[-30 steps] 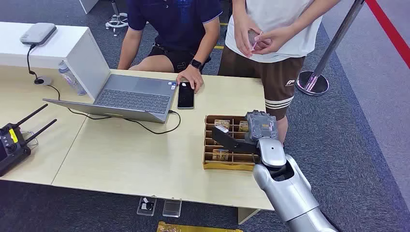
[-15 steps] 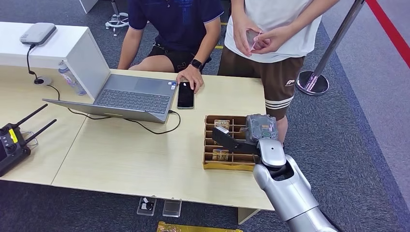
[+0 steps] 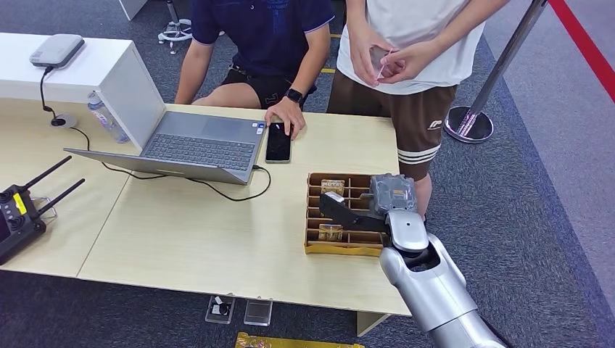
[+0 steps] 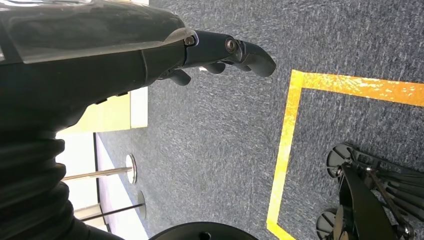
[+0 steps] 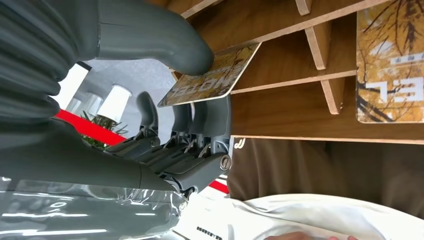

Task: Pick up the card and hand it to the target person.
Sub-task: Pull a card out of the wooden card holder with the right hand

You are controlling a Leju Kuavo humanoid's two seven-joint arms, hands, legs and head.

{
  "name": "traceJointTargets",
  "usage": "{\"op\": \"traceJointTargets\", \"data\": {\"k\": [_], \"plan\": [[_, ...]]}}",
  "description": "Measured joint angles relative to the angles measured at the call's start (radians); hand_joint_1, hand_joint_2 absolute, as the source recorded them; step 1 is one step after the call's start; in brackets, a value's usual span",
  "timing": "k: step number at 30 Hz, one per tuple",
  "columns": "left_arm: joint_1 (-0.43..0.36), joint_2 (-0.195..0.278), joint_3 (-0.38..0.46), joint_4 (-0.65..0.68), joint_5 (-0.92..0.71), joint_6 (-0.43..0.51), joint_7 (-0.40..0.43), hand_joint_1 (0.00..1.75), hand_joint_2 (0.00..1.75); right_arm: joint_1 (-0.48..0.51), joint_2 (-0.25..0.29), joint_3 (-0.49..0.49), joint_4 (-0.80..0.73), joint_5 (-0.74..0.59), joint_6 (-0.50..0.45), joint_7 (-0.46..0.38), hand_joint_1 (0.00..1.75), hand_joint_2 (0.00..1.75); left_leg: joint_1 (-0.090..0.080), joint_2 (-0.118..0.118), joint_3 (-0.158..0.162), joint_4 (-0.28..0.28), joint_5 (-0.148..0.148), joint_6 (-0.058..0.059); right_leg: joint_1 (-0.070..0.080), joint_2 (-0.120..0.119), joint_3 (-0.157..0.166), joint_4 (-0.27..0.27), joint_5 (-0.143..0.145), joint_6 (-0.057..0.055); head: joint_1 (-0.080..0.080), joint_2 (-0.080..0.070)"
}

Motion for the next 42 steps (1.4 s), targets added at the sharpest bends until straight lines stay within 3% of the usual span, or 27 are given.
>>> {"op": "traceJointTargets", "data": {"k": [2,3,7,27,42], "plan": [[0.000,0.000,0.000,0.000,-0.004,-0.008,-0.001,0.00,0.00,0.000,0.000,0.000,0.001,0.001,-0.002,0.000,1.60,1.75,0.000,0.000,0.000,0.000,0.000,0.000,0.000,0.000,0.000,0.000,0.000,0.000,0.000,0.000],[0.000,0.000,-0.002,0.000,-0.008,-0.017,-0.001,0.00,0.00,0.000,0.000,0.000,0.002,0.001,-0.003,-0.001,1.67,1.75,0.000,0.000,0.000,0.000,0.000,0.000,0.000,0.000,0.000,0.000,0.000,0.000,0.000,0.000],[0.000,0.000,-0.016,0.000,-0.026,-0.051,-0.006,0.00,1.75,-0.002,0.002,-0.005,0.006,0.002,-0.011,-0.005,1.75,1.75,0.000,0.000,0.000,0.000,0.000,0.000,0.000,0.000,0.000,0.000,0.000,0.000,0.000,0.000],[0.000,0.000,-0.029,0.000,-0.013,-0.024,0.007,0.00,1.75,-0.001,0.008,-0.024,-0.009,0.010,-0.018,-0.018,1.75,1.75,0.000,0.000,0.000,0.000,0.000,0.000,0.000,0.000,0.000,0.000,0.000,0.000,0.000,0.000],[0.003,0.000,-0.028,0.000,0.007,-0.008,0.033,0.00,1.75,0.002,-0.006,-0.067,-0.337,-0.033,-0.018,-0.044,1.75,1.75,0.000,0.000,0.000,0.000,0.000,0.000,0.000,0.000,0.000,0.000,0.000,0.000,0.000,0.000]]}}
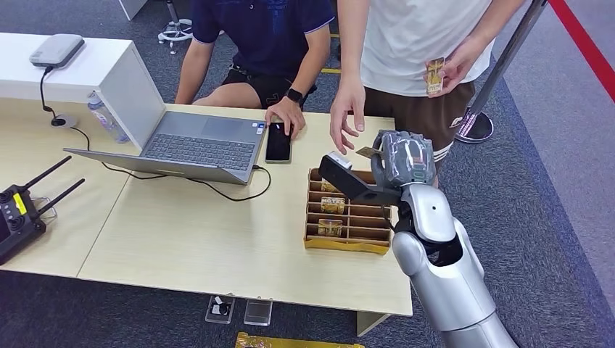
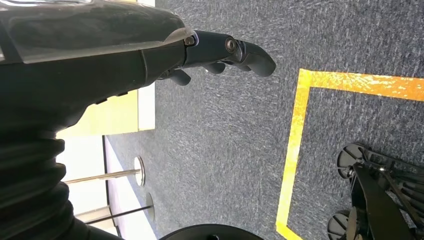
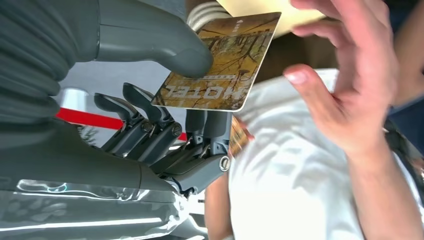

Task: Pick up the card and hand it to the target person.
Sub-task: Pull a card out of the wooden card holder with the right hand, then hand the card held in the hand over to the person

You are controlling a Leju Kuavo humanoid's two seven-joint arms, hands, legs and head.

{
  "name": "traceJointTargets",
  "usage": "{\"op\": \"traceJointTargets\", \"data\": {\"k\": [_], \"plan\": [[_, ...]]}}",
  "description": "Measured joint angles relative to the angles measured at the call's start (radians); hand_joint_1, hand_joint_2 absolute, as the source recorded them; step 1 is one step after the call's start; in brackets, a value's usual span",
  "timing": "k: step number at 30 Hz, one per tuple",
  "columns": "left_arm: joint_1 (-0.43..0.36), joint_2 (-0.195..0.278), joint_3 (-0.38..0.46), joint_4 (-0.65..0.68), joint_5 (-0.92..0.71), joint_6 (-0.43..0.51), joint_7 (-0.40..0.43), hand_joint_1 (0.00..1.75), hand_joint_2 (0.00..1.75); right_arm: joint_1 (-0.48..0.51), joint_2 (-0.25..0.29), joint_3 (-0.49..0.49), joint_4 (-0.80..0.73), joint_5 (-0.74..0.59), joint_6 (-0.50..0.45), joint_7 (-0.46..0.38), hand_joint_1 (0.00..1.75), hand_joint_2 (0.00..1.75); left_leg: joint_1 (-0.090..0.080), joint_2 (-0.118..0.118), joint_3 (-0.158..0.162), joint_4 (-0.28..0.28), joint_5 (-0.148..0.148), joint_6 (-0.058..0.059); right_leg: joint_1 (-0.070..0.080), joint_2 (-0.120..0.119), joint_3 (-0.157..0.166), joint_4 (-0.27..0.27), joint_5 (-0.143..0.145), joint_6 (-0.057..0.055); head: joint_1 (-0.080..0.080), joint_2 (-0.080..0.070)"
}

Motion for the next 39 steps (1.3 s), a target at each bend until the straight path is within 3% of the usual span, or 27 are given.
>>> {"op": "traceJointTargets", "data": {"k": [9,23,26,27,30,32,36,39], "plan": [[-0.001,0.000,0.000,0.000,-0.016,-0.004,-0.006,0.00,1.75,-0.086,0.010,-0.001,-0.014,-0.038,0.001,-0.037,1.75,1.75,0.000,0.000,0.000,0.000,0.000,0.000,0.000,0.000,0.000,0.000,0.000,0.000,0.000,0.000],[-0.006,0.000,-0.001,0.000,-0.009,-0.011,-0.019,0.00,1.75,-0.179,0.084,0.001,0.265,-0.041,-0.141,-0.111,1.75,1.75,0.000,0.000,0.000,0.000,0.000,0.000,0.000,0.000,0.000,0.000,0.000,0.000,0.000,0.000],[-0.006,0.000,-0.001,0.000,-0.009,-0.010,-0.011,0.00,1.75,-0.188,0.097,0.001,0.307,-0.039,-0.144,-0.115,1.04,1.75,0.000,0.000,0.000,0.000,0.000,0.000,0.000,0.000,0.000,0.000,0.000,0.000,0.000,0.000],[-0.006,0.000,-0.001,0.000,-0.009,-0.009,-0.006,0.00,1.75,-0.190,0.101,0.001,0.317,-0.039,-0.145,-0.116,0.71,1.75,0.000,0.000,0.000,0.000,0.000,0.000,0.000,0.000,0.000,0.000,0.000,0.000,0.000,0.000],[-0.006,0.000,-0.001,0.000,-0.009,-0.002,0.009,0.00,1.75,-0.192,0.111,0.002,0.339,-0.038,-0.145,-0.120,0.17,1.75,0.000,0.000,0.000,0.000,0.000,0.000,0.000,0.000,0.000,0.000,0.000,0.000,0.000,0.000],[-0.006,0.000,0.000,0.000,-0.007,0.003,0.014,0.00,1.75,-0.191,0.117,0.002,0.349,-0.038,-0.145,-0.122,0.00,1.75,0.000,0.000,0.000,0.000,0.000,0.000,0.000,0.000,0.000,0.000,0.000,0.000,0.000,0.000],[-0.006,0.000,0.000,0.000,0.002,0.015,0.011,0.00,0.00,-0.190,0.120,0.003,0.356,-0.037,-0.146,-0.123,0.00,1.75,0.000,0.000,0.000,0.000,0.000,0.000,0.000,0.000,0.000,0.000,0.000,0.000,0.000,0.000],[-0.006,0.000,0.000,0.000,0.004,0.020,0.017,0.00,0.00,-0.188,0.120,0.003,0.354,-0.035,-0.146,-0.123,0.00,1.75,0.000,0.000,0.000,0.000,0.000,0.000,0.000,0.000,0.000,0.000,0.000,0.000,0.000,0.000]]}}
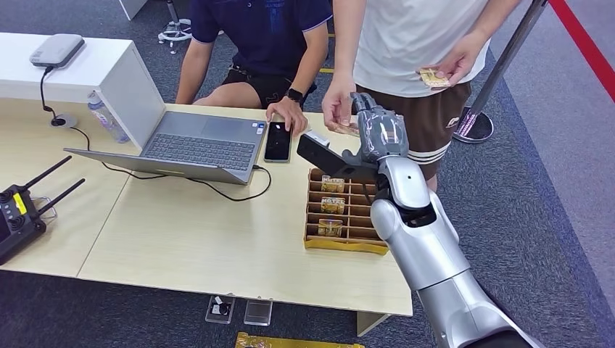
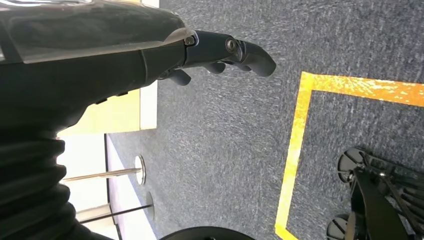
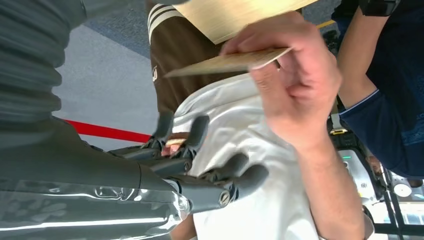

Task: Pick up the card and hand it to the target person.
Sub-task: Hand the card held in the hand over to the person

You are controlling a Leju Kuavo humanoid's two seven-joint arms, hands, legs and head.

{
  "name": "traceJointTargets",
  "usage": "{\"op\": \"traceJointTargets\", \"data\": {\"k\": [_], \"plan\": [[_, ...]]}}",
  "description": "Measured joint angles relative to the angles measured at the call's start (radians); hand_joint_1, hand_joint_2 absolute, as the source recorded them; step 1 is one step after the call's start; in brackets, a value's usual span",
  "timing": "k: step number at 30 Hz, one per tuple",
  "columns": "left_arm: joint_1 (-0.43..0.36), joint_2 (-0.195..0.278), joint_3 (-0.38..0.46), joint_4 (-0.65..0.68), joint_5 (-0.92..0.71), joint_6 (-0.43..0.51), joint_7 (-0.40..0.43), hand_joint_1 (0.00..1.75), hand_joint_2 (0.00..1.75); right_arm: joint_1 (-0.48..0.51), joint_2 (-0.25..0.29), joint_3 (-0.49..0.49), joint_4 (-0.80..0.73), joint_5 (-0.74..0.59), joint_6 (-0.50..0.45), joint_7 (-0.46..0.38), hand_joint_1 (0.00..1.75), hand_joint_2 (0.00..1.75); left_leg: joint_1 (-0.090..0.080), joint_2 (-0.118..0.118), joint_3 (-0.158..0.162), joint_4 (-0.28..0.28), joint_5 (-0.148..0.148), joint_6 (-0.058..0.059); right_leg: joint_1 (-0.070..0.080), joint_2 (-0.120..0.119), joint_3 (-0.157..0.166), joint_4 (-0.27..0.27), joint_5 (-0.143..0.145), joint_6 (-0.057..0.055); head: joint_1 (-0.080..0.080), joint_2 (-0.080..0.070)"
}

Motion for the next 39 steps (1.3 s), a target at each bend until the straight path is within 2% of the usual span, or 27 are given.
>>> {"op": "traceJointTargets", "data": {"k": [6,11,14,18,24,27,30,35,39], "plan": [[0.000,0.000,0.000,0.000,0.000,0.004,0.010,0.00,0.00,0.013,-0.001,-0.001,-0.035,0.003,-0.013,0.000,0.00,1.75,0.000,0.000,0.000,0.000,0.000,0.000,0.000,0.000,0.000,0.000,0.000,0.000,0.000,0.000],[0.000,0.000,0.000,0.000,0.001,0.021,0.015,0.00,0.00,0.056,-0.013,-0.014,-0.142,-0.005,-0.065,-0.021,0.00,1.75,0.000,0.000,0.000,0.000,0.000,0.000,0.000,0.000,-0.001,0.000,0.000,0.000,-0.001,0.000],[0.001,-0.002,0.000,0.000,0.000,0.039,0.020,0.00,0.00,0.099,-0.027,-0.040,-0.243,-0.040,-0.132,-0.077,0.00,1.75,0.000,0.000,0.000,0.000,0.000,0.000,0.000,0.000,-0.001,0.000,0.000,0.000,-0.001,0.000],[0.002,-0.006,0.000,0.000,-0.001,0.054,0.018,0.00,0.00,0.176,-0.060,-0.108,-0.384,-0.153,-0.249,-0.207,0.00,1.75,0.000,0.000,0.000,0.000,0.000,0.000,0.000,0.000,0.000,-0.001,0.000,0.000,-0.001,0.000],[0.004,-0.011,0.000,0.000,-0.002,0.061,0.018,0.00,0.00,0.306,-0.111,-0.272,-0.532,-0.370,-0.331,-0.352,0.00,1.75,0.000,-0.001,0.000,0.001,-0.001,0.000,0.000,0.000,0.000,-0.002,0.000,0.000,0.000,0.000],[0.005,-0.014,0.000,0.000,-0.002,0.061,0.025,0.00,0.00,0.368,-0.143,-0.391,-0.556,-0.544,-0.362,-0.432,0.00,1.75,0.000,-0.001,0.000,0.001,-0.001,0.000,0.000,-0.001,0.000,-0.002,0.000,0.000,-0.001,0.000],[0.006,-0.017,0.000,0.000,-0.002,0.062,0.033,0.00,0.00,0.424,-0.173,-0.516,-0.547,-0.722,-0.346,-0.503,0.00,1.75,0.000,-0.001,-0.001,0.001,-0.001,0.001,0.000,-0.001,0.000,-0.002,0.000,0.000,0.001,0.000],[0.005,-0.022,0.000,0.000,0.003,0.065,0.041,0.00,0.00,0.464,-0.209,-0.696,-0.453,-0.885,-0.316,-0.560,0.00,1.75,0.000,-0.001,0.000,0.001,-0.001,0.001,0.000,-0.001,0.000,-0.003,0.000,0.001,-0.001,0.000],[0.006,-0.026,0.000,0.000,0.008,0.063,0.032,0.00,0.00,0.473,-0.256,-0.859,-0.208,-0.979,-0.276,-0.604,0.00,1.75,0.000,-0.002,0.000,0.001,-0.001,0.001,0.000,-0.002,0.001,-0.003,0.000,0.001,-0.001,0.000]]}}
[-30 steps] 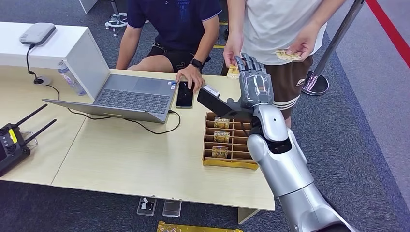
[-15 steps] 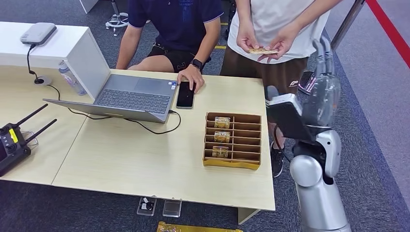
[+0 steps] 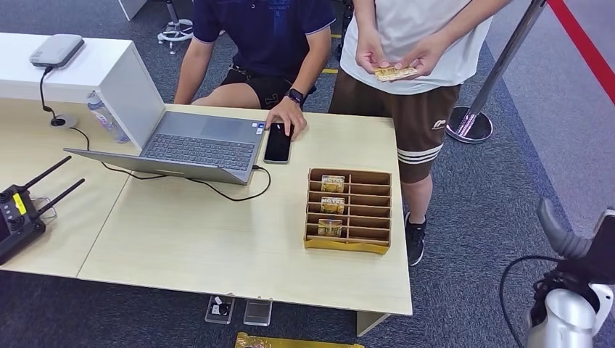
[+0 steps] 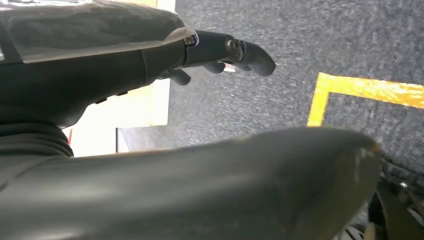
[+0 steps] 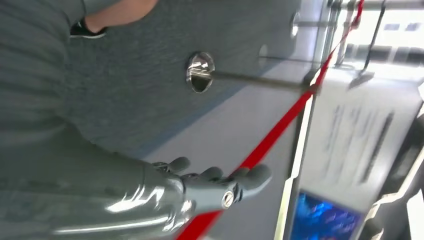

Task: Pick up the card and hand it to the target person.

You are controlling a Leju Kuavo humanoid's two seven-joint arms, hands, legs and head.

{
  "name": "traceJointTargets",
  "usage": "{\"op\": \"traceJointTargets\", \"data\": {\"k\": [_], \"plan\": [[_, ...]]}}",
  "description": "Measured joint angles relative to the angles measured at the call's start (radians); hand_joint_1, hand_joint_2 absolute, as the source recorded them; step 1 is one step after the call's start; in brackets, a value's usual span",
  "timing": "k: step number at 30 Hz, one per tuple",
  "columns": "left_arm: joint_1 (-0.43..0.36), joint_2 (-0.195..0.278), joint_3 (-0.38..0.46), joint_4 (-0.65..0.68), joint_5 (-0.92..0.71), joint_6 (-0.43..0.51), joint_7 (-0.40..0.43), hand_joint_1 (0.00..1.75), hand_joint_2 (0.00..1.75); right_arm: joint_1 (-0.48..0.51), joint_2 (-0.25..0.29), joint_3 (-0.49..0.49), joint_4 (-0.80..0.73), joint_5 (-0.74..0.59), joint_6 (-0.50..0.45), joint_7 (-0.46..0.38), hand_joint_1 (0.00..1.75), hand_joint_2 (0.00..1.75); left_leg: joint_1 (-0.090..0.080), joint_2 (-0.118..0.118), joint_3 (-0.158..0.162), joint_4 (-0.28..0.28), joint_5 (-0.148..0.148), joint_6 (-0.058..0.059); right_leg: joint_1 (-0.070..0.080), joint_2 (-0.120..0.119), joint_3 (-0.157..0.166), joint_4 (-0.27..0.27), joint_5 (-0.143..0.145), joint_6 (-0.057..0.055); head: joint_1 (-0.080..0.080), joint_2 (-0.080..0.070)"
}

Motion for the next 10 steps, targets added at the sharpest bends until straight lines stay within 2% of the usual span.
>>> {"op": "traceJointTargets", "data": {"k": [4,8,10], "plan": [[0.000,-0.001,0.000,0.000,0.000,-0.004,-0.016,0.00,0.00,0.009,-0.050,-0.129,0.295,-0.027,0.027,-0.076,0.00,1.75,0.000,0.000,0.000,0.000,-0.001,0.001,0.000,0.000,-0.001,0.000,0.000,0.000,0.002,0.000],[0.001,-0.001,0.000,0.000,-0.007,-0.009,-0.033,0.00,0.00,0.029,-0.077,-0.206,0.548,-0.010,0.012,-0.018,0.00,1.75,0.000,0.000,0.000,-0.001,-0.001,0.001,0.000,0.000,-0.001,0.000,0.000,0.000,0.002,0.000],[0.001,-0.001,0.000,0.000,-0.008,-0.009,-0.040,0.00,0.00,0.041,-0.080,-0.221,0.625,0.004,0.004,0.022,0.00,1.75,0.000,0.000,0.000,-0.001,-0.001,0.000,0.000,0.001,-0.001,0.000,-0.001,0.000,0.000,0.000]]}}
